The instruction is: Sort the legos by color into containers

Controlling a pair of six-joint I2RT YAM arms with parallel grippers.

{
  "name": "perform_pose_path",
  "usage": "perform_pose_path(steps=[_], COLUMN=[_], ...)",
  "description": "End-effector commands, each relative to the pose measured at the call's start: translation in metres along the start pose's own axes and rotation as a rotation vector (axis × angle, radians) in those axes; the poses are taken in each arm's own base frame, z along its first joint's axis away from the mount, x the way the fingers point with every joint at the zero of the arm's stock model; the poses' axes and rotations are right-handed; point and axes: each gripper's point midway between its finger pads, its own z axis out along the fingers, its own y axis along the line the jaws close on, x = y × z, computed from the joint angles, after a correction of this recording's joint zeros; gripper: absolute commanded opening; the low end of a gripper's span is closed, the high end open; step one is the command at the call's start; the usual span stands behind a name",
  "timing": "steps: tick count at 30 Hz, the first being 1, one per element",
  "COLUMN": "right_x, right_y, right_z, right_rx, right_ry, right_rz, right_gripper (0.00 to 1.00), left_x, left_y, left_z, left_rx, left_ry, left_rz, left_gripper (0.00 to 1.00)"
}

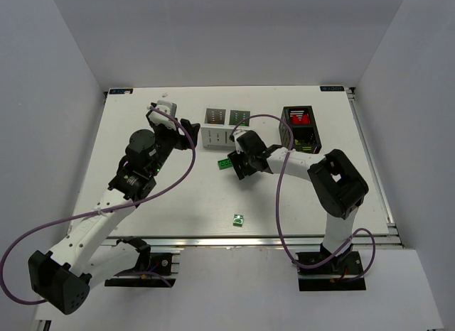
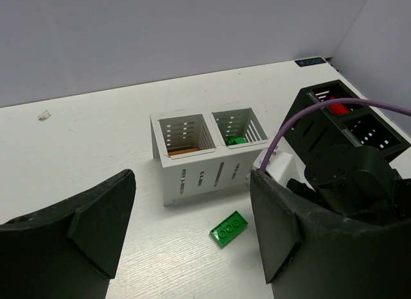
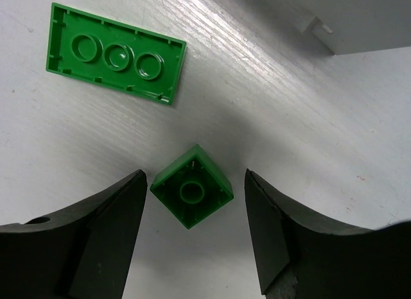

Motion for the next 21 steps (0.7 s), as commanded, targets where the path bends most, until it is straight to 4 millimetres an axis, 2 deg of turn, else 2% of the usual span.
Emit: perform_pose_path(steps=[1, 21], right_x=[0.0006, 0.0019], right_y=[0.0016, 0.0026], right_z=[0.0018, 0.0012], right_rx=[-0.015, -0.032], right_ry=[-0.001, 0.002], right_rz=[-0.001, -0.018], right_gripper=[0.67, 0.58], left_x=[-0.0019, -0.0027], left_y=[-0.0012, -0.0022], left_z=[-0.0004, -0.0008], left_rx=[0.012, 0.018], left_ry=[-0.009, -0.012], left_rz=[-0.001, 0.002], left_gripper=[0.82, 0.82])
